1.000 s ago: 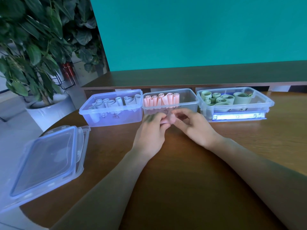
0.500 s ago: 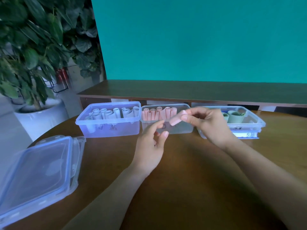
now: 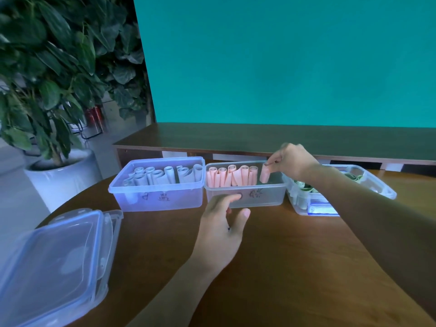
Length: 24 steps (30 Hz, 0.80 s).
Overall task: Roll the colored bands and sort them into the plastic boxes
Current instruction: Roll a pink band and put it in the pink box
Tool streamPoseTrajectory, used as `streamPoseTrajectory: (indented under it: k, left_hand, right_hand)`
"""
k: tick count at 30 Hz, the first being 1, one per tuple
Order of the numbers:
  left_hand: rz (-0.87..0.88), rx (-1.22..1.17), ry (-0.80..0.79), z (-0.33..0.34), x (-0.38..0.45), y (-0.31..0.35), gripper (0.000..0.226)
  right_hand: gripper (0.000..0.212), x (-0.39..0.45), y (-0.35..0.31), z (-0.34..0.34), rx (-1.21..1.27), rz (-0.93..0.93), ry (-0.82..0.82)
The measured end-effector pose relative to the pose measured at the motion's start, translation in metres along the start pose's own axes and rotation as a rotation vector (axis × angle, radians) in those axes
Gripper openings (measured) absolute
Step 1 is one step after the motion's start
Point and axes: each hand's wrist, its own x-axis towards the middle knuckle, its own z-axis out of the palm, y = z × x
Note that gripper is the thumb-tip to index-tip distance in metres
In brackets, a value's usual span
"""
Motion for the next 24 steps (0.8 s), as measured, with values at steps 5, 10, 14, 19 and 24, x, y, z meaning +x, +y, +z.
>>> streamPoseTrajectory:
  k: [5, 10, 14, 19, 24]
  left_hand:
    - [0.002, 0.005, -0.03, 0.002, 0.001, -0.004, 0.046]
    - [0.003, 0.004, -0.064, 0.002, 0.001, -0.003, 0.047]
    - [0.0, 0.002, -0.082, 0.002, 0.001, -0.002, 0.048]
    - [-0.009, 0.014, -0.096, 0.003, 0.0, -0.003, 0.051]
    - [-0.018, 0.017, -0.104, 0.004, 0.001, -0.004, 0.054]
  right_hand:
    - [0.013, 0.012, -0.005, 0.011, -0.106, 0.009, -0.013]
    - [0.016, 0.014, -0.008, 0.017, -0.101, 0.056, -0.002]
    - [0.015, 0.011, -0.012, 0.02, -0.076, 0.07, 0.012]
    - [0.019, 0.01, -0.019, 0.021, -0.114, 0.069, 0.019]
    - [0.025, 0.012, -0.028, 0.016, -0.377, 0.008, 0.05]
